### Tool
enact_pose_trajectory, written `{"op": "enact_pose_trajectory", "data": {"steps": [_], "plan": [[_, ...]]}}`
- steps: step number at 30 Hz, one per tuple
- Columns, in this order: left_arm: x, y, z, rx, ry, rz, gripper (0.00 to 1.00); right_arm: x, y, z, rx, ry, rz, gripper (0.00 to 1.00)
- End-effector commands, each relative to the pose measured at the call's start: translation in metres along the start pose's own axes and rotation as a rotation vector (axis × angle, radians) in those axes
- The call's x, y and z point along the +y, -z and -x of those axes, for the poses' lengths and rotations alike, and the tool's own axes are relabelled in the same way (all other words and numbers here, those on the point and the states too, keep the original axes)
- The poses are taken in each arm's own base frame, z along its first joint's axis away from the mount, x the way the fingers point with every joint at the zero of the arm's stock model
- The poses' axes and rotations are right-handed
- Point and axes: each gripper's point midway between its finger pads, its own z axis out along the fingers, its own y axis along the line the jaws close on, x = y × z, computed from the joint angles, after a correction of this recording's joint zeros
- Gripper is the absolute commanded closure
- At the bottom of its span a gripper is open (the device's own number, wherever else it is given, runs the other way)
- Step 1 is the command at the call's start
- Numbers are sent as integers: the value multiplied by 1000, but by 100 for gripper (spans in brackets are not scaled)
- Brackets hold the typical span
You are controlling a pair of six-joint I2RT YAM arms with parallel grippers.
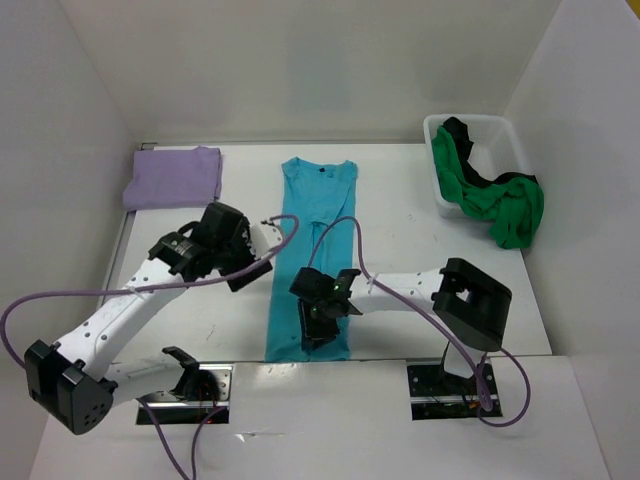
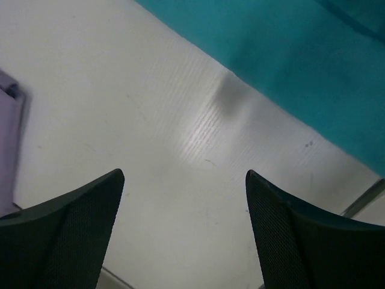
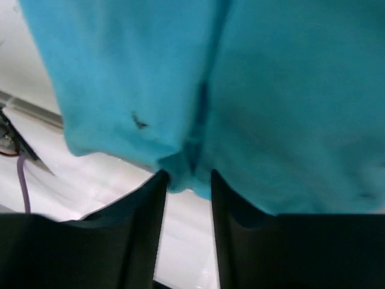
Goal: Fold and stack the t-shirts
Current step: Rotate the tshirt 90 degrees, then grab the bottom of the folded rectangular tshirt with both arms
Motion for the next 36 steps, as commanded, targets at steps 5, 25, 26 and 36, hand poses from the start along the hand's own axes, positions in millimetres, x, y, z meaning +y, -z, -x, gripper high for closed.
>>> {"op": "enact_pose_trajectory", "data": {"steps": [5,25,26,36], "plan": [[-10,16,-20,74,-648,96,6,-9,43,21,-120,-69,10,54],[-177,1,-64,-648,-1737,-386,0,-87,120,22,-330,-376,187,46],[-179,1,-61,-661,-1749,-382,0,-87,120,22,-326,-382,192,46],[-209,-27,-73,-650,-1980,-496,38,-105,78,17,-190,-343,32,46]]}}
